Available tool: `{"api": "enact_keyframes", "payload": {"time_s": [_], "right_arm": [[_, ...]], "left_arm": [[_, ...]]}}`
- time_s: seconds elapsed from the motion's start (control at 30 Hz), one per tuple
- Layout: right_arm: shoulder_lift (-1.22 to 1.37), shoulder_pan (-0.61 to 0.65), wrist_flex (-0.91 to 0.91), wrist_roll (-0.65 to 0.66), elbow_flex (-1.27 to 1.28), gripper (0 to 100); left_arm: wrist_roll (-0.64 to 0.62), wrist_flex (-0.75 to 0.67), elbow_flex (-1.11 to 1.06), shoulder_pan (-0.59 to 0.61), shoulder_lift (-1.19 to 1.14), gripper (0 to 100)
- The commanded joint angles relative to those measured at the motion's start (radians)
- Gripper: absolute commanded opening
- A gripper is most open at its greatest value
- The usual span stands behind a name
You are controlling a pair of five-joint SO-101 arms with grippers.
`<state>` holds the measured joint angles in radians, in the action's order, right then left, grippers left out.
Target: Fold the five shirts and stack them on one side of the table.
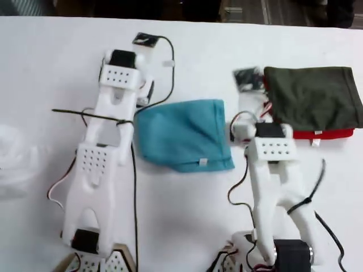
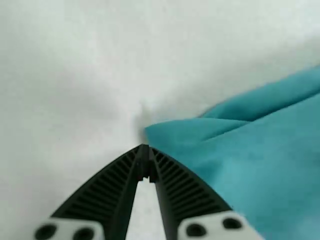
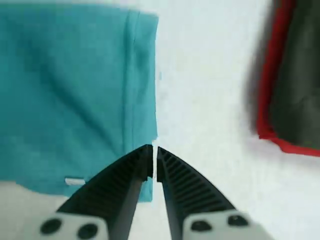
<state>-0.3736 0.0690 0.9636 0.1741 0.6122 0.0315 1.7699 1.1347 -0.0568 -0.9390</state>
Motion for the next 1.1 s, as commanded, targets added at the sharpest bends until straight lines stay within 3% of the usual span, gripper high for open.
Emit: {"api": "enact_keyframes", "payload": {"time_s": [0.0,0.17,0.47,0.57,0.73,1.07], "right_arm": [[0.016,-0.019,-0.013,-0.029,-0.137,2.3],[0.283,-0.016,0.002,-0.106,-0.356,2.3],[0.774,0.042,0.358,-0.198,-0.939,2.3],[0.868,0.071,0.446,-0.199,-1.103,2.3],[0.958,0.097,0.516,-0.233,-1.307,2.3],[1.148,0.105,0.524,-0.239,-1.376,2.3]], "left_arm": [[0.018,0.021,-0.18,-0.021,0.229,3],[0.031,-0.103,-0.619,-0.081,0.503,3],[0.028,-0.844,-1.575,-0.141,0.934,3],[0.025,-0.954,-1.661,-0.14,0.944,3],[-0.028,-0.977,-1.672,-0.15,0.944,3],[-0.028,-0.999,-1.762,-0.196,0.942,3]]}}
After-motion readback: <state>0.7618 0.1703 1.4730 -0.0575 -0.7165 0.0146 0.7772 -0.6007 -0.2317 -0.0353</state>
